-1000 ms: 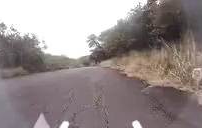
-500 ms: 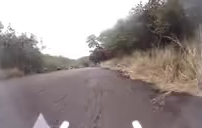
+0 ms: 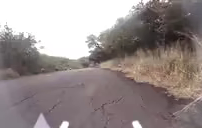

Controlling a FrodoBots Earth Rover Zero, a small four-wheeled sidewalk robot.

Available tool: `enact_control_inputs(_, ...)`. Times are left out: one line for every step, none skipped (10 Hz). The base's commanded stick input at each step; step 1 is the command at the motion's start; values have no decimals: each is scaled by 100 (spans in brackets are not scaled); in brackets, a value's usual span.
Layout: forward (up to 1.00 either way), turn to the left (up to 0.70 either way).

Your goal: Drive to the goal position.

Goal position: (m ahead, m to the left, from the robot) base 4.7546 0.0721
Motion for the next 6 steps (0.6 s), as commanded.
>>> enact_control_inputs(100, 0)
enact_control_inputs(100, 0)
enact_control_inputs(100, 0)
enact_control_inputs(100, 0)
enact_control_inputs(100, 0)
enact_control_inputs(100, 0)
